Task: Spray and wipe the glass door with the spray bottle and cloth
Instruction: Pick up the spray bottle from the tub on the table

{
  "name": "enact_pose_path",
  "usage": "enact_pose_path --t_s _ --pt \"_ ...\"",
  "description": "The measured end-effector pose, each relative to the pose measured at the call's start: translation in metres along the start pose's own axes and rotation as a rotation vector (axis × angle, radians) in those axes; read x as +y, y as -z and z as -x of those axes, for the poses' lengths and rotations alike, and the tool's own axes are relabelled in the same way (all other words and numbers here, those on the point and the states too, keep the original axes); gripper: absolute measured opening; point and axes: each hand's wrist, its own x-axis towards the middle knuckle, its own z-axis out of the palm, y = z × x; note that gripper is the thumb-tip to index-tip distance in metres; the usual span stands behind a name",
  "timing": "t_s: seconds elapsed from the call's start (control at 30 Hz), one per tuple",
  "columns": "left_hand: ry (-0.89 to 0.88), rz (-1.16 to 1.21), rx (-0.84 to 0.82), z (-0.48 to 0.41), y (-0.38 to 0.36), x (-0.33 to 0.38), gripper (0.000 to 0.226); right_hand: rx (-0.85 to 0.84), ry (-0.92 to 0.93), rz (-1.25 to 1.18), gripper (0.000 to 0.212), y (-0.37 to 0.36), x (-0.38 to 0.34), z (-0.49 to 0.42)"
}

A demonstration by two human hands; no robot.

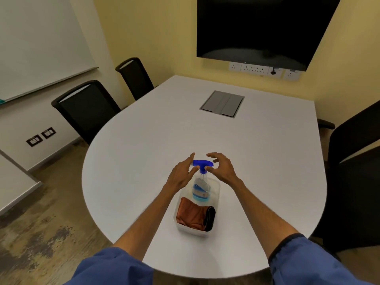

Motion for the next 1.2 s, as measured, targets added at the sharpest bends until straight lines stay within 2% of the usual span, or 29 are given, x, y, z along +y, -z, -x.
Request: enact_pose_path --t_s 0.13,0.27,0.53,0.73,0.9,1.03,1.2 --pt "-0.028 -0.050 0.089 -0.009 -0.008 0.000 0.043 -0.022 -0.021 -0.026 0.041 -0.006 0.006 -0.007" --pt "-0.017 -0.053 0.168 -0.012 -0.012 -0.005 0.040 -0.060 -0.034 -0.067 0.040 -0.009 0.005 -0.014" --pt "0.018 -0.051 0.188 -0.020 -0.008 -0.005 0.038 -0.122 -0.054 -0.120 0.035 -0.010 0.004 -0.032" --pt "0.123 -0.075 0.278 -0.012 -0.012 -0.005 0.055 -0.197 -0.044 -0.097 0.031 -0.006 -0.002 -0.045" --pt "0.234 -0.136 0.195 -0.007 -0.009 -0.011 0.067 -0.150 0.002 -0.175 0.029 0.010 -0.016 -0.059" --pt "0.268 -0.130 0.146 -0.009 -0.009 -0.004 0.093 -0.093 0.067 -0.251 0.030 0.026 -0.041 -0.074" --pt "0.350 -0.003 0.197 -0.013 -0.008 0.006 0.103 -0.050 0.155 -0.347 0.028 0.035 -0.072 -0.092"
